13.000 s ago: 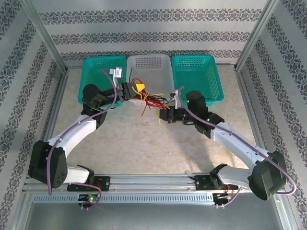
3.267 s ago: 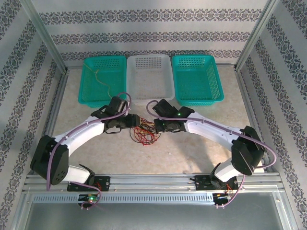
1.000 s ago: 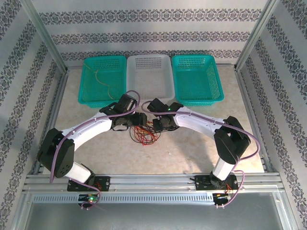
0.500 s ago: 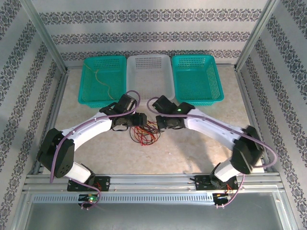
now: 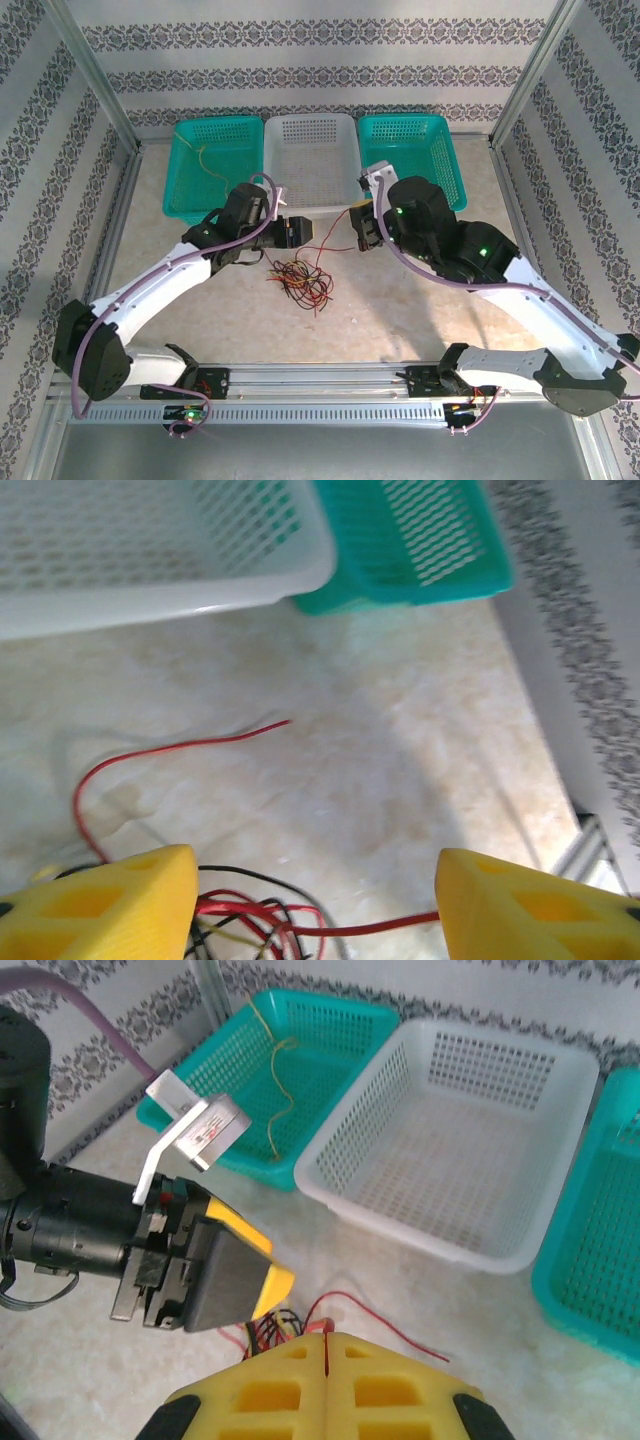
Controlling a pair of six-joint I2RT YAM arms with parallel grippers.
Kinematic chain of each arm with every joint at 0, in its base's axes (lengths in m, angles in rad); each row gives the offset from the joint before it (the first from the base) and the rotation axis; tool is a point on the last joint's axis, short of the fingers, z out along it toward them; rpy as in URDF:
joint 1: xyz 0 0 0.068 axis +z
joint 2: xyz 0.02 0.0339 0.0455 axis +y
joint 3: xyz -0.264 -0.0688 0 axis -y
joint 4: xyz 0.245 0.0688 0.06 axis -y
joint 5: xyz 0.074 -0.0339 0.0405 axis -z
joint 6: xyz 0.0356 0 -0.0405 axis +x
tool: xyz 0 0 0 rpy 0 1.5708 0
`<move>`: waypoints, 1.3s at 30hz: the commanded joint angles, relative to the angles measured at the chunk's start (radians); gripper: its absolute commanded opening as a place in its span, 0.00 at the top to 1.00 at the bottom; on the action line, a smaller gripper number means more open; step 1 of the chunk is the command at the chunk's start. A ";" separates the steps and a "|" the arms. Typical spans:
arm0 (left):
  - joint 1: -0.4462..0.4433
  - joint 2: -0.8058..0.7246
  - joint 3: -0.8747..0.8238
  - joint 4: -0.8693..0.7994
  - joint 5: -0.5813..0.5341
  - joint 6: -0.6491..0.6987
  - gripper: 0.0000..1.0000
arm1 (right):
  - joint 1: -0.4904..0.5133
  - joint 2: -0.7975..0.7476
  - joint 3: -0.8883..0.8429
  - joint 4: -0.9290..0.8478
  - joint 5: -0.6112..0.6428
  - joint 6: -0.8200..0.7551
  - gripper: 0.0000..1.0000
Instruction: Untangle the cables
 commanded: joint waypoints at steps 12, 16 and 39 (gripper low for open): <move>-0.073 0.042 -0.009 0.400 0.254 0.008 0.23 | -0.019 0.038 0.307 0.087 -0.027 -0.086 1.00; -0.087 0.076 0.010 0.479 0.285 0.013 0.21 | -0.033 0.061 0.347 0.097 -0.068 -0.076 1.00; -0.090 0.022 -0.003 0.583 0.328 -0.077 0.87 | -0.217 -0.045 0.210 0.184 -0.127 0.093 1.00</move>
